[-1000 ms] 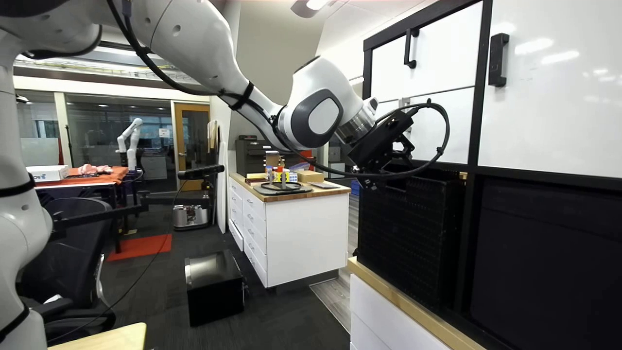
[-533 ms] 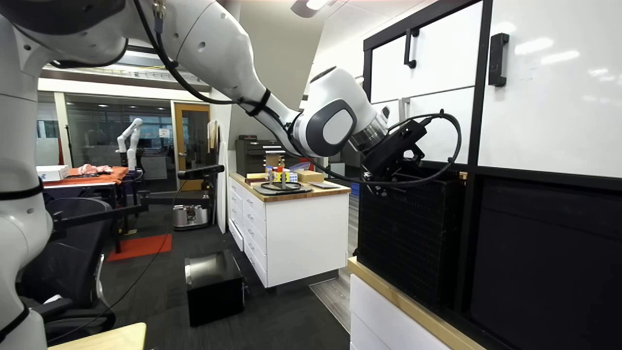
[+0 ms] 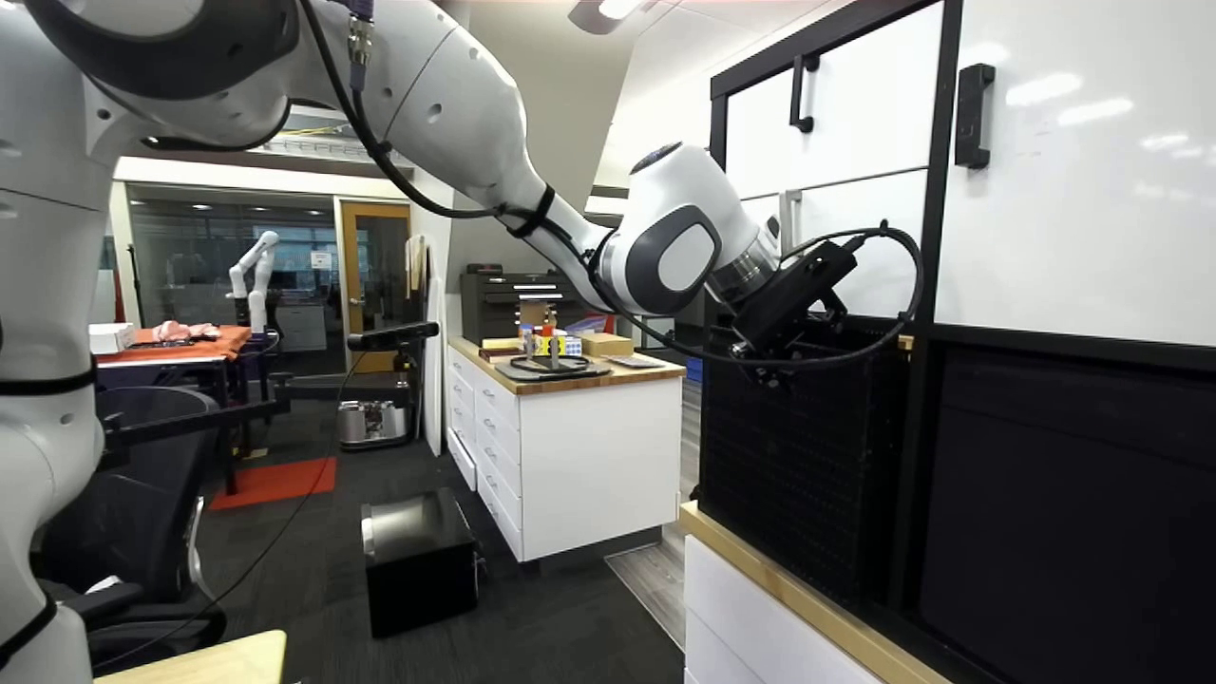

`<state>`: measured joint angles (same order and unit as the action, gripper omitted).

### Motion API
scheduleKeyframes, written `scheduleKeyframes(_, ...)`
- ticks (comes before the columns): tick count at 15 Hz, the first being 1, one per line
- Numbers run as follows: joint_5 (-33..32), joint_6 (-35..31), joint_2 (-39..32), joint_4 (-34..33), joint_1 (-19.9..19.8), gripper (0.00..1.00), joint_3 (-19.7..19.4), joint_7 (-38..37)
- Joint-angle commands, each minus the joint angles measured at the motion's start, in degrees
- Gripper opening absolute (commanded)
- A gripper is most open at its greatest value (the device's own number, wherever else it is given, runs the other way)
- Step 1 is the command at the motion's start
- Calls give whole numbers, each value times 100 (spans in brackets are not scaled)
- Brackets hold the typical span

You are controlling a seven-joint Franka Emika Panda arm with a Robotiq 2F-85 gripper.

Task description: Pull the black basket out of the bottom of the black cabinet

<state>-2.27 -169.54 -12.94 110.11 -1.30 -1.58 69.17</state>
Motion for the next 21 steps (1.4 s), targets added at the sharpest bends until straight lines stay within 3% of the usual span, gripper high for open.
scheduleKeyframes(1,-37,226,-5,-212,-55,61,5,183)
scheduleKeyframes(9,-284,354,266,-55,26,10,-113,44)
scheduleKeyframes(21,-877,750,1204,830,2,4,14,-208)
